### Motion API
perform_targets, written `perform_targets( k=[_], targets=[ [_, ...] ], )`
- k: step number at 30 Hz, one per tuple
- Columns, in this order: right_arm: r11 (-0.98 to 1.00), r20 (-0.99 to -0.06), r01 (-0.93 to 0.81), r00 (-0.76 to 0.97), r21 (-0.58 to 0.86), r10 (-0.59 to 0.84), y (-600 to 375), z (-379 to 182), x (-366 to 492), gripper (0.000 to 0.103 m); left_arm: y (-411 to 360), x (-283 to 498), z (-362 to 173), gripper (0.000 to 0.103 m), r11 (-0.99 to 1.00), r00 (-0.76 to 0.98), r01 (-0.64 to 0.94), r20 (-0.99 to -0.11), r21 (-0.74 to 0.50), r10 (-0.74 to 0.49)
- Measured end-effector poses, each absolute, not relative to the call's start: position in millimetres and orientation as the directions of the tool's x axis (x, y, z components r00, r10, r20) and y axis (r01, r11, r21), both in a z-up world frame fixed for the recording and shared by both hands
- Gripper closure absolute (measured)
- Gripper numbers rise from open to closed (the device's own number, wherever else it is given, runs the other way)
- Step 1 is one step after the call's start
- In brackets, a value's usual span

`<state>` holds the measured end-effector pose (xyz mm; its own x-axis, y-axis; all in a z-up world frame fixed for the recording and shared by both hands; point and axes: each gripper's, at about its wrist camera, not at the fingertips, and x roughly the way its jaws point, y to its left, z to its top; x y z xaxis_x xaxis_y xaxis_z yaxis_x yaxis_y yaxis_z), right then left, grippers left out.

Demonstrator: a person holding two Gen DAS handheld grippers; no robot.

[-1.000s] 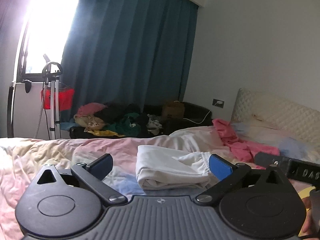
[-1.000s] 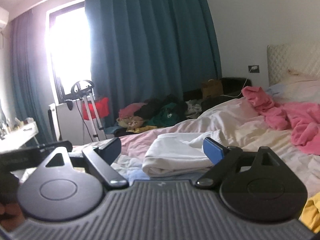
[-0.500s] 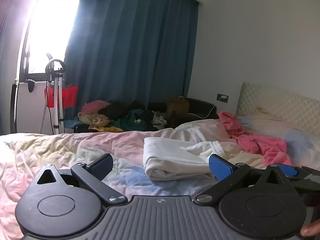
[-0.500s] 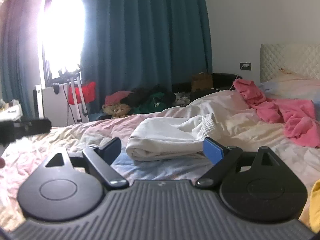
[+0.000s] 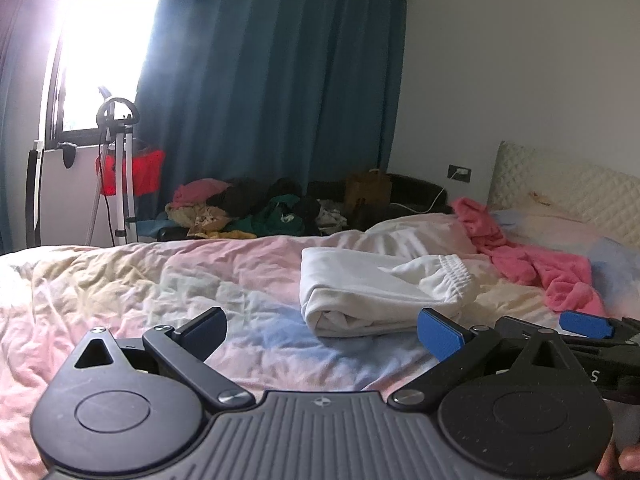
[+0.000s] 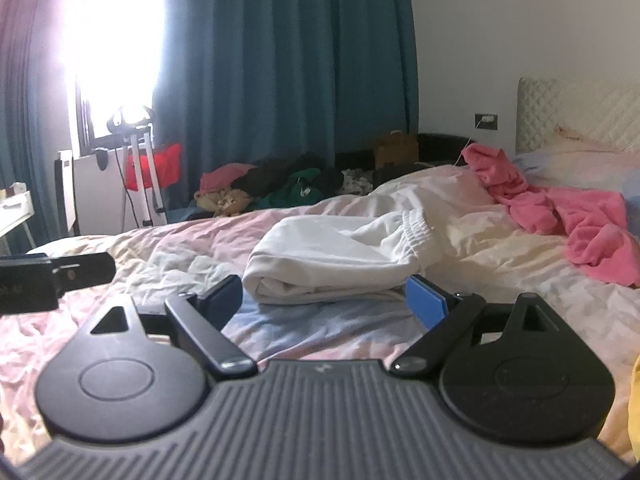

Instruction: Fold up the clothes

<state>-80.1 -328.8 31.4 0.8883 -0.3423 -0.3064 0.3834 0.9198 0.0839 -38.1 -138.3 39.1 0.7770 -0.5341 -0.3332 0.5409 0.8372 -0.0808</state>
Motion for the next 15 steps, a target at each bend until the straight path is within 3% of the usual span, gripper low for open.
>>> perform_targets(
  k=[15],
  targets=[
    [0.911,-0.321,0.392,0.886,0.13,-0.335,-338.4,29.3,-80.0,0.013,-142.2,-32.2,30.9,0.0,0.85,0.78,0.519,-0.359,-0.085,-0.512]
  ],
)
